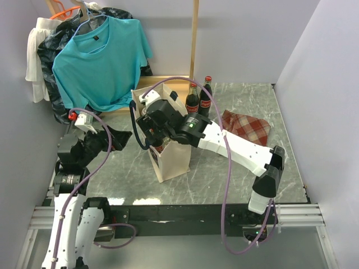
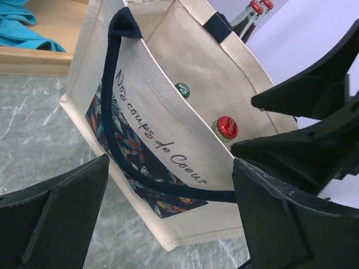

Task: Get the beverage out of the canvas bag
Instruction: Take out the drink from the canvas bag.

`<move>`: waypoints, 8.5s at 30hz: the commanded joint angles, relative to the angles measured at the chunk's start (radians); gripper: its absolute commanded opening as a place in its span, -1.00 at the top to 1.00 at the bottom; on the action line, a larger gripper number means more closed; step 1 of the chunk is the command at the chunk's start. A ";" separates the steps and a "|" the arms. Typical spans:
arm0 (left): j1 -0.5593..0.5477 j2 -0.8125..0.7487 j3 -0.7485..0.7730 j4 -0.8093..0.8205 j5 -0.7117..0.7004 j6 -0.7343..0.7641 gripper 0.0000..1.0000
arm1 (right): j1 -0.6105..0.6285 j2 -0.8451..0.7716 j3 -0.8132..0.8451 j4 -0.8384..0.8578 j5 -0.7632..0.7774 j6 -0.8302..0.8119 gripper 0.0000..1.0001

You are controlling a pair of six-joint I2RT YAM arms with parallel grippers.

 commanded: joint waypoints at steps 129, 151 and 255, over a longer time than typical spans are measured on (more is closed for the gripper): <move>0.118 -0.018 -0.047 0.011 0.056 -0.018 -0.93 | -0.062 0.091 0.091 -0.040 -0.166 0.001 -0.15; 0.120 -0.013 -0.047 0.011 0.064 -0.018 -0.93 | -0.062 0.111 0.088 -0.057 -0.180 0.006 -0.13; 0.118 0.013 -0.058 -0.026 -0.004 -0.029 -0.93 | -0.128 -0.123 -0.029 0.174 0.043 0.000 1.00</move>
